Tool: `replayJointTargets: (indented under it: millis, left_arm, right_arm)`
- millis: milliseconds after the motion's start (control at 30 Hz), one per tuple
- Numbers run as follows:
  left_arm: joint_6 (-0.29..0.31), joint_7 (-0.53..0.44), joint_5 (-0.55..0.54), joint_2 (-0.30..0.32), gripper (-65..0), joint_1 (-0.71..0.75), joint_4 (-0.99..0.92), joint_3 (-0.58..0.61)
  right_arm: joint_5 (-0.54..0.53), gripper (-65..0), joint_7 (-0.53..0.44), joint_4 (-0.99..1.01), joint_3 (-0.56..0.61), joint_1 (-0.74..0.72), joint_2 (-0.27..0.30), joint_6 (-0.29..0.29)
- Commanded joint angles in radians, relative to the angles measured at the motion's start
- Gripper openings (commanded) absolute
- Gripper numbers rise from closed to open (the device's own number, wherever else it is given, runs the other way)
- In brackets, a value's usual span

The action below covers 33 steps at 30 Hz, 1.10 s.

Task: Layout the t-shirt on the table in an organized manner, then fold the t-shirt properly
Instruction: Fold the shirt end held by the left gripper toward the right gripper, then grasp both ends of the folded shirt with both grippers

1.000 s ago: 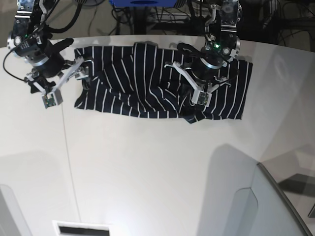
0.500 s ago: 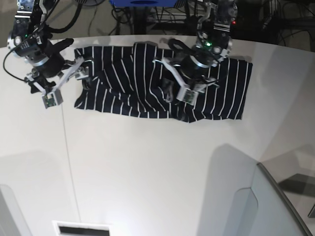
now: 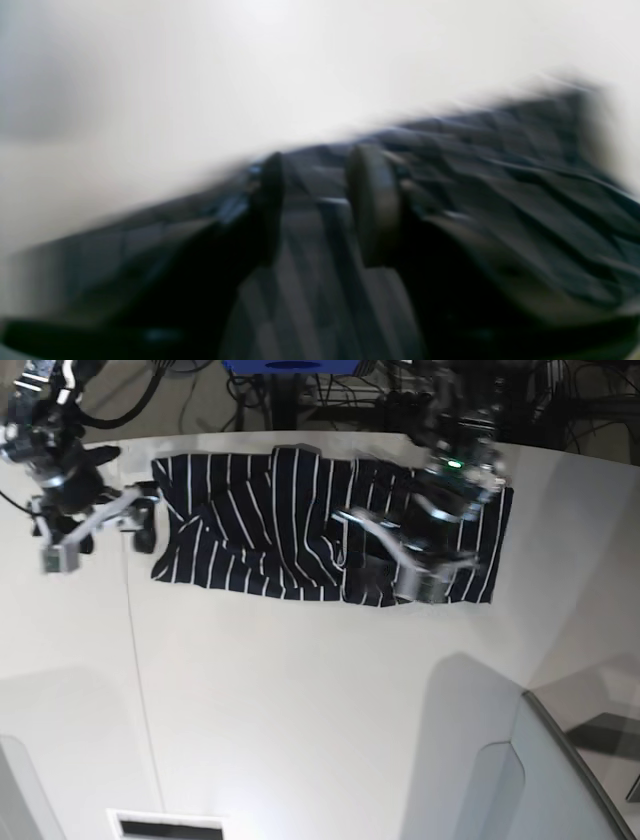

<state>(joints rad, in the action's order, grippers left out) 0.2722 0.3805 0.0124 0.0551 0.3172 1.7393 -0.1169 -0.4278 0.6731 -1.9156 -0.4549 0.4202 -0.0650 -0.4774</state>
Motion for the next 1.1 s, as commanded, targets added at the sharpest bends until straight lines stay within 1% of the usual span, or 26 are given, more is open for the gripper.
replayJointTargets:
  millis: [0, 33, 133, 200, 267, 367, 467, 767, 933, 1067]
  left_arm:
    - [0.002, -0.007, -0.005, 0.012, -63.2, 0.013, 0.011, -0.054]
    - [0.002, -0.007, -0.005, 0.022, -65.0, 0.021, 0.003, -0.114]
    - [0.005, -0.007, -0.005, 0.047, -65.0, 0.023, -0.045, -0.252]
    - [0.006, -0.01, -0.005, 0.075, -65.0, 0.023, -0.091, -0.295]
    - [0.006, -0.015, -0.009, 0.101, -65.0, 0.023, -0.137, -0.295]
    - [0.006, -0.015, -0.07, 0.108, -65.0, 0.02, -0.18, -0.294]
    - [0.006, -0.015, -0.139, 0.108, -65.0, 0.018, -0.212, -0.294]
    - [0.006, -0.018, -0.145, 0.11, -65.0, -0.045, -0.391, -0.3]
    - [0.006, -0.018, -0.148, 0.11, -65.0, -0.045, -0.362, -0.303]
    - [0.006, -0.018, -0.151, 0.11, -65.0, -0.036, -0.304, -0.303]
  right_arm:
    - [-0.065, -7.4, -0.011, 0.008, -0.023, -0.008, 0.02, -0.03]
    - [-0.119, -6.9, 0.014, 0.037, -0.045, -0.016, 0.041, -0.053]
    - [-0.234, -7.1, 0.101, 0.163, -0.104, -0.07, 0.092, -0.094]
    - [-0.294, -7.1, 0.15, 0.262, -0.138, -0.102, 0.112, -0.103]
    - [-0.337, -7.1, 0.17, 0.354, -0.149, -0.126, 0.121, -0.103]
    - [-0.346, -7.1, 0.168, 0.439, -0.144, -0.146, 0.136, -0.103]
    - [-0.346, -7.1, 0.168, 0.483, -0.103, -0.157, 0.139, -0.103]
    - [-0.349, -7.1, 0.167, 0.569, 0.026, -0.166, 0.133, -0.103]
    - [-0.351, -7.1, 0.167, 0.609, 0.103, -0.188, 0.132, -0.103]
    - [-0.351, -7.1, 0.167, 0.643, 0.149, -0.215, 0.132, -0.103]
